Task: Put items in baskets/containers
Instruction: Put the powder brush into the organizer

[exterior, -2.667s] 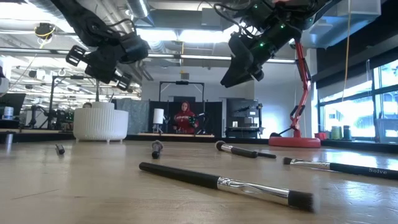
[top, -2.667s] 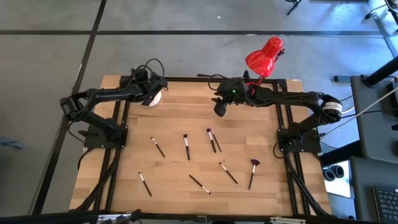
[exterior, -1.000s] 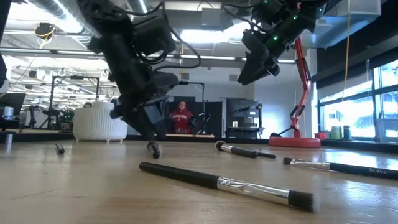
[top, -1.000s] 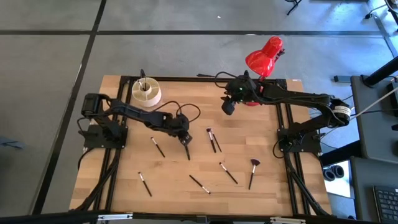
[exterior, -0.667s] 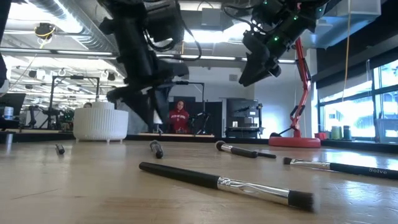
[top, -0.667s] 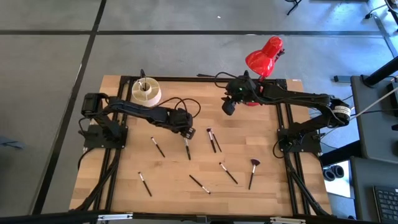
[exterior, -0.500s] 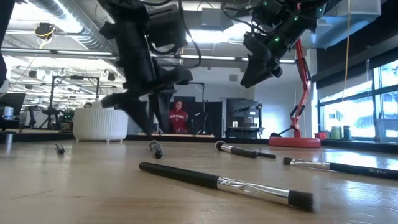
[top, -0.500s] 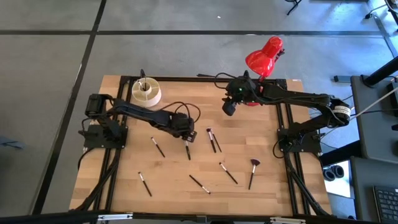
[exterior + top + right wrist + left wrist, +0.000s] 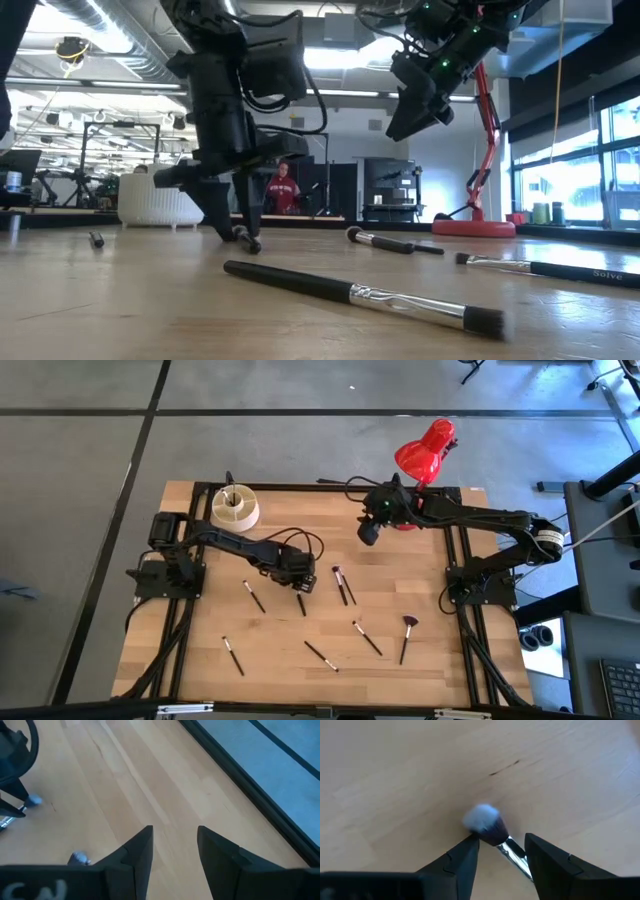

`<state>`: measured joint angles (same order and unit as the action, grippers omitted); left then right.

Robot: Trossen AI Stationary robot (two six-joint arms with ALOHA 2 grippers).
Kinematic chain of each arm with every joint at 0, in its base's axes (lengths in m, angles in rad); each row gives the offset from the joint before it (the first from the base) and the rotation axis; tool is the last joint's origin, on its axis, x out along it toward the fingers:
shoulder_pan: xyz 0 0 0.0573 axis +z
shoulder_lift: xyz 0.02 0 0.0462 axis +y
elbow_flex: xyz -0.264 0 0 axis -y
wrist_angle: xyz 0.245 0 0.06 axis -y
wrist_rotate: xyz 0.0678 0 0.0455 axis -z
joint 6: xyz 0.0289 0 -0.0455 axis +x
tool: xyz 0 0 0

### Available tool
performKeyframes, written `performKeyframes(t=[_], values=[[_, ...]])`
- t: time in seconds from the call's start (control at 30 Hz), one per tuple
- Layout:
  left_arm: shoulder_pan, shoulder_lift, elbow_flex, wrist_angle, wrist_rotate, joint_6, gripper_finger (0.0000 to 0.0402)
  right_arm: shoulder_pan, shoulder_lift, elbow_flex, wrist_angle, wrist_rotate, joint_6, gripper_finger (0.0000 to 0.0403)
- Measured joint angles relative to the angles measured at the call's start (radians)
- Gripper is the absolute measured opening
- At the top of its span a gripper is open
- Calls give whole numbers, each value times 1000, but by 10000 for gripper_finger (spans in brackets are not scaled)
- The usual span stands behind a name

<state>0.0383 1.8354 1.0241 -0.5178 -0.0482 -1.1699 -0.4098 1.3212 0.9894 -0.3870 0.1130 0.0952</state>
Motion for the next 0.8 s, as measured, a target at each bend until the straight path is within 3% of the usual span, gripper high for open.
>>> performKeyframes(t=[0.43,0.67,0.8], values=[[21,-37,-6,-29,-59,138,46,0,0,0,0,0,-14,154],[26,-50,1,-71,-130,192,60,0,0,0,0,0,-5,154],[28,-111,59,-191,-270,201,62,0,0,0,0,0,-5,154]])
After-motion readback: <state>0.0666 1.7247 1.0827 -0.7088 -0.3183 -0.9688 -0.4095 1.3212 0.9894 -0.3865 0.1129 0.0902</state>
